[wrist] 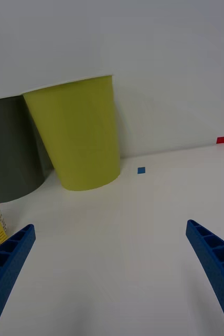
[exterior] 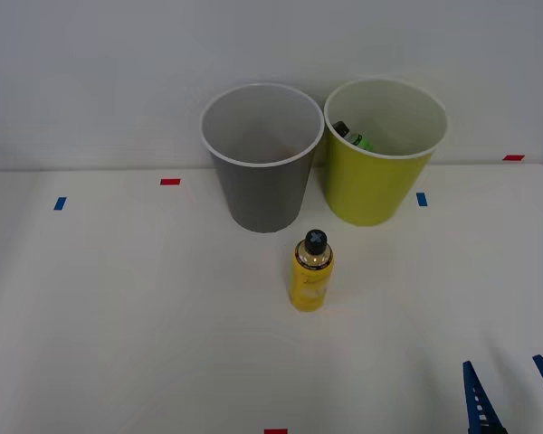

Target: Put cans in the gray bin, plastic bottles in the light green bin

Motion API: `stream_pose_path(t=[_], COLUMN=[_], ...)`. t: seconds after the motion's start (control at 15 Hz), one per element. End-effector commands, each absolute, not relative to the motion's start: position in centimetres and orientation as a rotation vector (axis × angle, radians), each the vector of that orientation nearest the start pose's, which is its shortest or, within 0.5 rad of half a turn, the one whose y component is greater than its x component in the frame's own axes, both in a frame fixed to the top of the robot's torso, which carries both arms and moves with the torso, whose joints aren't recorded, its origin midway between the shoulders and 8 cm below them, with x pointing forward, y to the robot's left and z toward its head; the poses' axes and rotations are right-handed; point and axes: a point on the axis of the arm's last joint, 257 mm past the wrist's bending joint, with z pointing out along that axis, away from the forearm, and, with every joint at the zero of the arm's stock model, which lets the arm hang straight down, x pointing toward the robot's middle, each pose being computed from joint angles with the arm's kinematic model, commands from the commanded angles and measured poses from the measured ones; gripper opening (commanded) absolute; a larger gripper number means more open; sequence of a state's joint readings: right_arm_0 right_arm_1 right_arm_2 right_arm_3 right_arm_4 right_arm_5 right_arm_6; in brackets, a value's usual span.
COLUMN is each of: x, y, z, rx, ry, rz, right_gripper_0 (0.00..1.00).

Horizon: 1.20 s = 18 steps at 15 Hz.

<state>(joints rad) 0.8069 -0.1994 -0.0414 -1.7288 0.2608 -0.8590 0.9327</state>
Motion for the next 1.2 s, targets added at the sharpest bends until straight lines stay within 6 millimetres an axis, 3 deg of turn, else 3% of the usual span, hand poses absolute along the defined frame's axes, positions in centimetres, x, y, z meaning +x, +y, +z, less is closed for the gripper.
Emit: stream_pose_path(t=[0.07, 1.2], x=[26.01, 26.01], y=[-29.90, -29.90], z=[-25.49, -25.49], rx=[0.025, 0.025], ry=[1.407, 1.407], rz=[0.217, 0.217], right_gripper_0=[1.00, 1.00])
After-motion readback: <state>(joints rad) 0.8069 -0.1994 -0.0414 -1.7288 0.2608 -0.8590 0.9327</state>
